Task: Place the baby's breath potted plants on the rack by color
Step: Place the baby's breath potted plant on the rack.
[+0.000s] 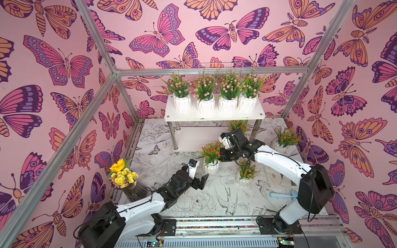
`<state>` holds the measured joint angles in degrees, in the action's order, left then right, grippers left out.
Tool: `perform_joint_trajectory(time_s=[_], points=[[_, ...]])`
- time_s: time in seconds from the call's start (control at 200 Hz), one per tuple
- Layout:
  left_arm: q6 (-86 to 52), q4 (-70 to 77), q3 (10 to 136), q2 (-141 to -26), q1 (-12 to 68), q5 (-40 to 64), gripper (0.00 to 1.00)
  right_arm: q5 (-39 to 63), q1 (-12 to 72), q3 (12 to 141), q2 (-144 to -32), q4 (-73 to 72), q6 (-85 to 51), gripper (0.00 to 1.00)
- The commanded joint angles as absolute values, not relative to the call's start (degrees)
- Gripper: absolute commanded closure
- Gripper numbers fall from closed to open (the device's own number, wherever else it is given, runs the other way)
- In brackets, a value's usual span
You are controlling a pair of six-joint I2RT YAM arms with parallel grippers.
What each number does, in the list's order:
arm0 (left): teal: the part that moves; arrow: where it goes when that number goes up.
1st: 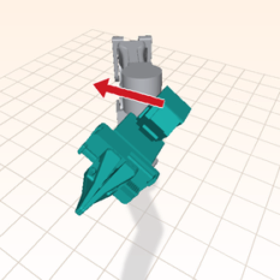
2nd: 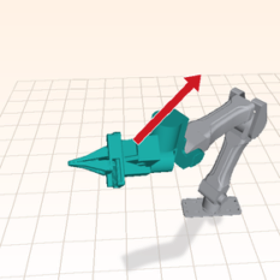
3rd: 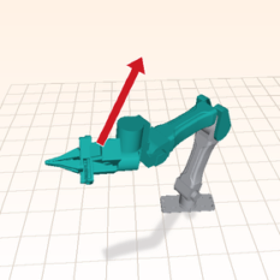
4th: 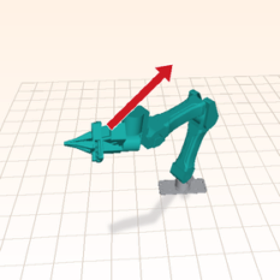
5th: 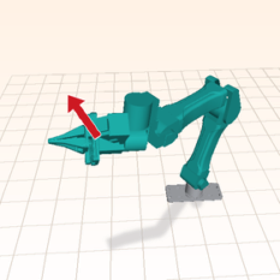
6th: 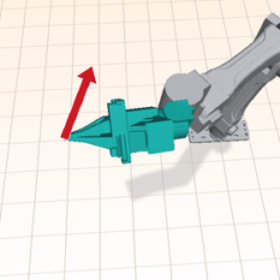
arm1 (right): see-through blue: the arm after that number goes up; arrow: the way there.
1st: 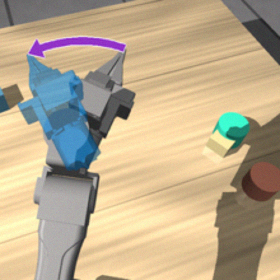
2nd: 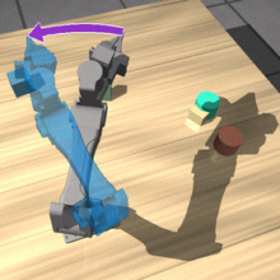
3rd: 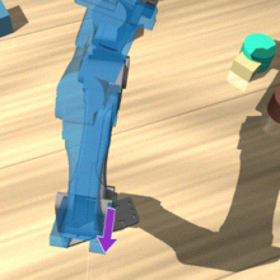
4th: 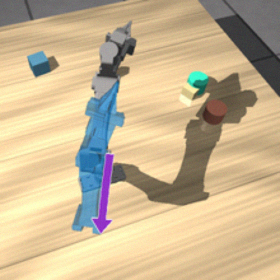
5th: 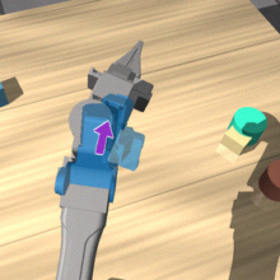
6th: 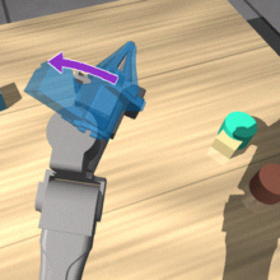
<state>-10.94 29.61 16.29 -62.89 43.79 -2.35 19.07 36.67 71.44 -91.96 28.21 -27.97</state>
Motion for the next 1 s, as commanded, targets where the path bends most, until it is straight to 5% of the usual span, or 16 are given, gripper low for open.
perform_joint_trajectory(time_s=[0.0, 0.991], points=[[-8.4, 36.5, 17.9, -65.4, 43.7, 1.1, 0.00, 21.7, 37.4, 71.6, -88.6, 24.0, -29.2, 0.97], [-4.5, 52.1, 20.8, -80.4, 45.9, -0.9, 0.00, 27.8, 39.0, 68.7, -87.4, 18.3, -33.2, 0.98]])
